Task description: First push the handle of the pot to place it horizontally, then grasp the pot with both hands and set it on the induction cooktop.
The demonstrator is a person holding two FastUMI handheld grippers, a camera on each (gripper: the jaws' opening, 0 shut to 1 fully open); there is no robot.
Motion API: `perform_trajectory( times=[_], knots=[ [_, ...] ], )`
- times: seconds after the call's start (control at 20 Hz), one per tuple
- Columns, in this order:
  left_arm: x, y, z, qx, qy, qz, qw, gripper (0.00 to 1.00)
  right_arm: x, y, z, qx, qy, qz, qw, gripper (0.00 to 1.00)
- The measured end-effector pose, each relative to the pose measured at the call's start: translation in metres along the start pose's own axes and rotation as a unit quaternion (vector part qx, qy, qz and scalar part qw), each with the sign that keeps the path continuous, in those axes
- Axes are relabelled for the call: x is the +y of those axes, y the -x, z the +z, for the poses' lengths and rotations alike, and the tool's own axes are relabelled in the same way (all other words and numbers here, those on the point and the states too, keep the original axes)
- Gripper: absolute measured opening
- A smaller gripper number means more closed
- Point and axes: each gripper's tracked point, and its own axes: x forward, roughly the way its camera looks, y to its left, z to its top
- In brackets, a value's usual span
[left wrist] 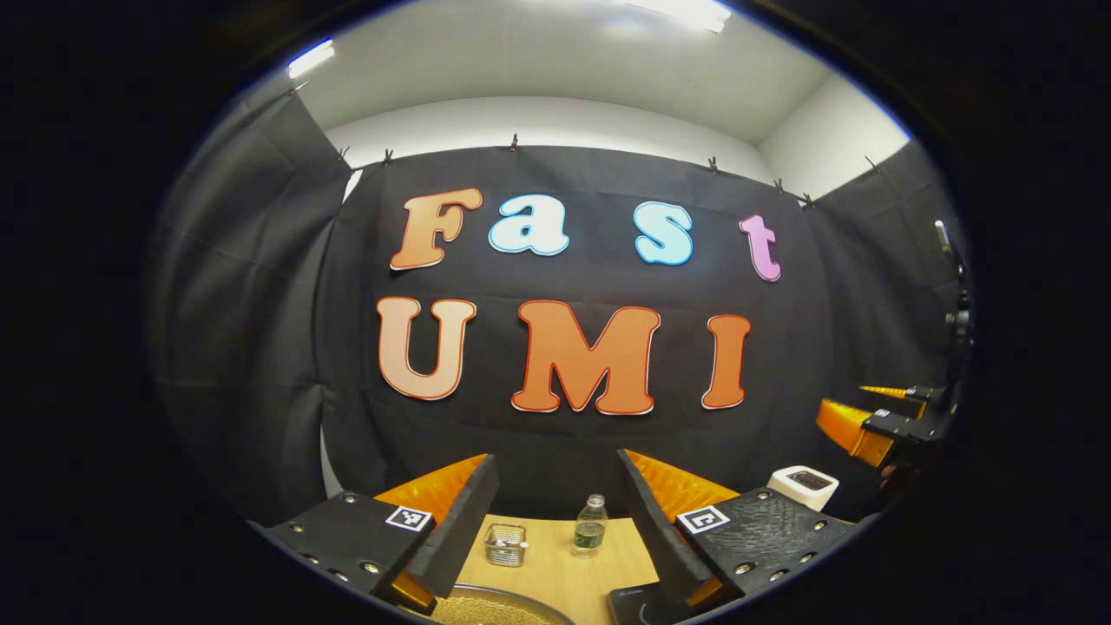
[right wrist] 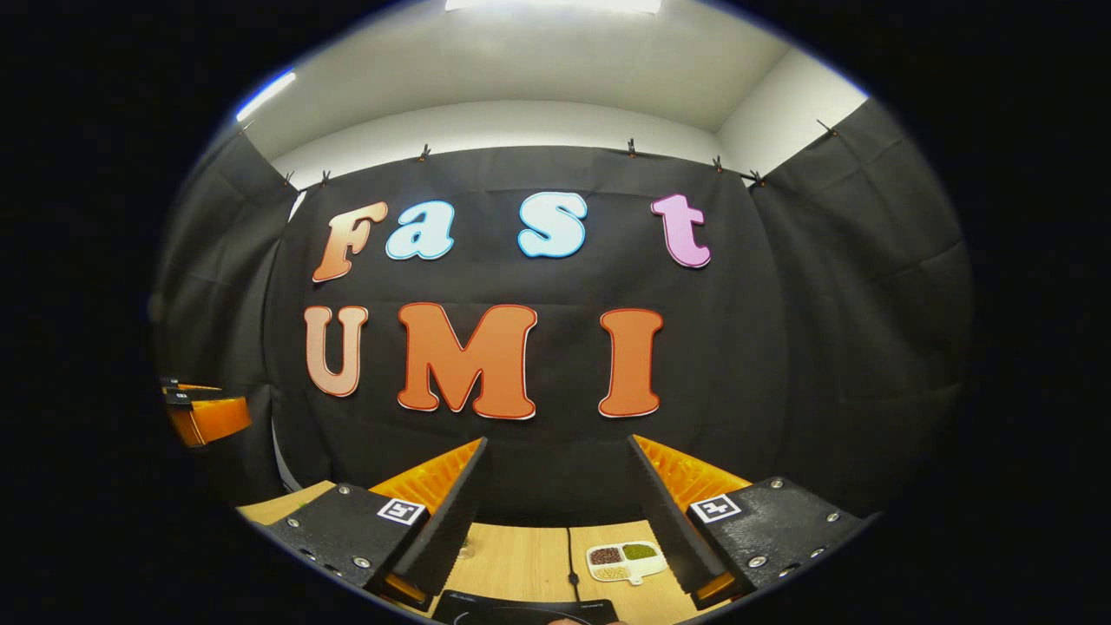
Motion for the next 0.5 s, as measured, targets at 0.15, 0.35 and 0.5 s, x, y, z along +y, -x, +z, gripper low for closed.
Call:
perform_trajectory(
  times=[0.15, 0.35, 0.5],
  knots=[
    [0.010, -0.010, 0.026, -0.040, 0.017, 0.012, 0.999, 0.87, -0.006, -0.012, 0.017, -0.010, -0.011, -0.010, 1.000, 0.95],
    [0.008, -0.005, 0.034, -0.050, -0.008, 0.009, 0.999, 0.86, -0.014, -0.008, 0.021, -0.008, -0.011, -0.008, 1.000, 0.95],
    [0.005, 0.001, 0.023, -0.027, -0.001, 0.006, 1.000, 0.87, -0.018, 0.006, 0.022, -0.012, 0.013, -0.001, 1.000, 0.95]
  ],
)
